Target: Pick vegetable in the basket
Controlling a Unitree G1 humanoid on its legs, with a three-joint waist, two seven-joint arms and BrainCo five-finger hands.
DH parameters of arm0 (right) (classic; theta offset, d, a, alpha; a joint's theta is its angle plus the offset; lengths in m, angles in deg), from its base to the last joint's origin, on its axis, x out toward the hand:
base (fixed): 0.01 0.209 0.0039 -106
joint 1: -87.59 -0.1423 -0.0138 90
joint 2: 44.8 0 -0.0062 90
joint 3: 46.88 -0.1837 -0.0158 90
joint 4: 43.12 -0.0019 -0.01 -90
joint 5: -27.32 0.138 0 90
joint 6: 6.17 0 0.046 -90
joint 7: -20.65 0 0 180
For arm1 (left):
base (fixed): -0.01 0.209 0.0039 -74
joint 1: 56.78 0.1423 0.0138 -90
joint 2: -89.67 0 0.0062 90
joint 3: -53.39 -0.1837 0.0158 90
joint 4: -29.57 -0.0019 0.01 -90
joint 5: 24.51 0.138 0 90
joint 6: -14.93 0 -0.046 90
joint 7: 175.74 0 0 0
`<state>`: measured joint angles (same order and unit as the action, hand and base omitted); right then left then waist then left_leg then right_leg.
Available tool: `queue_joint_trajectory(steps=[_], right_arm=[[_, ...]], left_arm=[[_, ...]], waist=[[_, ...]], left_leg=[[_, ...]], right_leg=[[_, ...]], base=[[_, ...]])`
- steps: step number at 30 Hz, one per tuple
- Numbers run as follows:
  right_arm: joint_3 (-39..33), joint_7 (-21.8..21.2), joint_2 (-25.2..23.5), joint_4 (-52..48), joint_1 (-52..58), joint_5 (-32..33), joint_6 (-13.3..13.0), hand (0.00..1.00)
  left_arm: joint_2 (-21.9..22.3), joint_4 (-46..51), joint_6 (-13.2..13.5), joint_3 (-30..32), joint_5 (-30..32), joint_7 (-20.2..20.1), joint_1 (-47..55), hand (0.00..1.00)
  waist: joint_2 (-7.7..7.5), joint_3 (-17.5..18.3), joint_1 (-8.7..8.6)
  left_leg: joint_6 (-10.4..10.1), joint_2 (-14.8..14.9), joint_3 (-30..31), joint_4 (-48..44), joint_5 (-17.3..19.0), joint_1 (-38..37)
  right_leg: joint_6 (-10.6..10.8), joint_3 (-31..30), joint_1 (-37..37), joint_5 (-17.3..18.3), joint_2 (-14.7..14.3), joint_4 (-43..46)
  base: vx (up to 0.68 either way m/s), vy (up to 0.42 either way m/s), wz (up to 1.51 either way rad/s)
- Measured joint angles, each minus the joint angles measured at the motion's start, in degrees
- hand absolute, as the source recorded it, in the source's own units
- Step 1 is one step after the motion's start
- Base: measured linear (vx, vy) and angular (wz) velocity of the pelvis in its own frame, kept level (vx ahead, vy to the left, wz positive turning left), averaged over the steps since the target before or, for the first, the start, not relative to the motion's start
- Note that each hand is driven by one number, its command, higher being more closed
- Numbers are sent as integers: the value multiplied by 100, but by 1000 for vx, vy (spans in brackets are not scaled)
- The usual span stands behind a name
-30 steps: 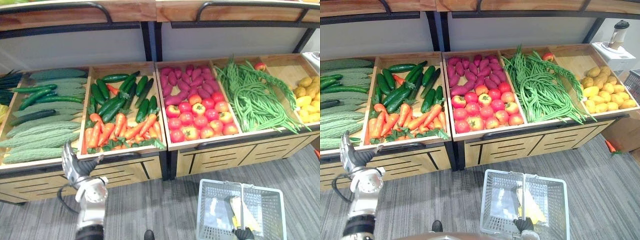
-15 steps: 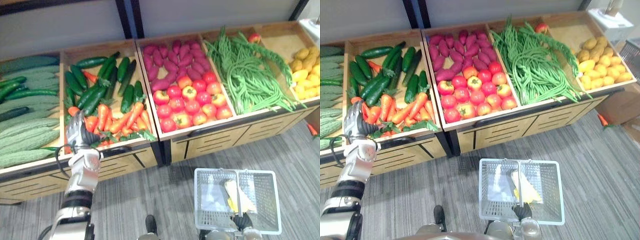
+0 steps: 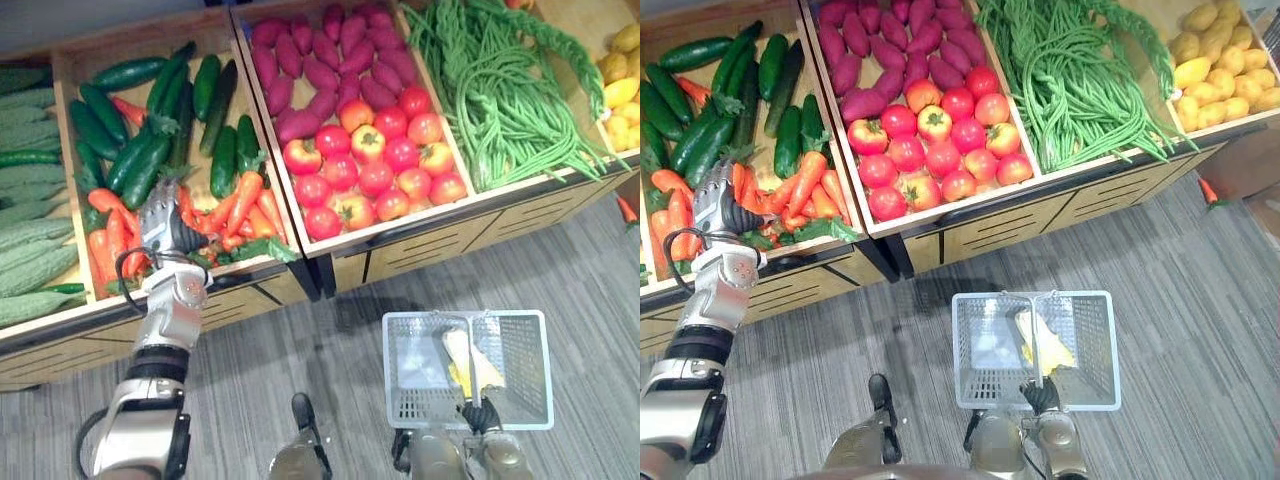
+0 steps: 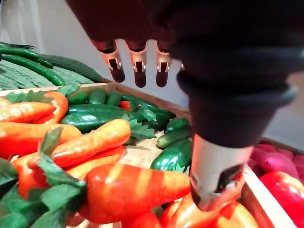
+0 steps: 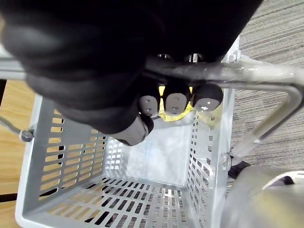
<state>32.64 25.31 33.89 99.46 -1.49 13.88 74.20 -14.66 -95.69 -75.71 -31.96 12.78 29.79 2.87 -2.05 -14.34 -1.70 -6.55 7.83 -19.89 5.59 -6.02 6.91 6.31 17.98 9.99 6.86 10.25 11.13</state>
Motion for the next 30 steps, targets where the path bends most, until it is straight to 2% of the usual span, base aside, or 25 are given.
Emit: queue_joint_trajectory(steps=[7,11,21,22,30], right_arm=[[157,16,7,-97,-137,1,-72,100],[205,18,10,-139,-140,4,-73,100],[434,25,87,-479,-151,108,-118,100],[433,25,89,-495,-151,108,-118,100],[482,27,93,-574,-143,111,-121,100]], left_arm=[[-146,-214,-120,5,-6,34,-259,0],[-144,-225,-124,-1,-10,34,-262,0],[-145,-425,-132,-248,-6,-1,-470,0],[-144,-452,-132,-270,-2,-9,-509,100],[-187,-641,-122,-371,9,-16,-973,100]], waist=[[-40,-234,25],[-69,-253,35],[-161,-558,41],[-163,-571,39],[-178,-585,137]], left_leg=[[5,3,-3,-1,-60,244],[9,-5,-7,-2,-64,300],[18,-5,-158,-1,-70,411],[18,-2,-168,-1,-70,413],[18,125,-358,-2,-70,483]], right_leg=[[-1,-225,294,0,-7,113],[-1,-285,355,0,-10,116],[-3,-588,604,0,-33,194],[-16,-599,616,-9,-38,195],[-129,-907,781,-90,-187,206]], base=[[1,1,1],[8,1,0],[6,4,-7],[31,-1,-6],[37,-5,-9]])
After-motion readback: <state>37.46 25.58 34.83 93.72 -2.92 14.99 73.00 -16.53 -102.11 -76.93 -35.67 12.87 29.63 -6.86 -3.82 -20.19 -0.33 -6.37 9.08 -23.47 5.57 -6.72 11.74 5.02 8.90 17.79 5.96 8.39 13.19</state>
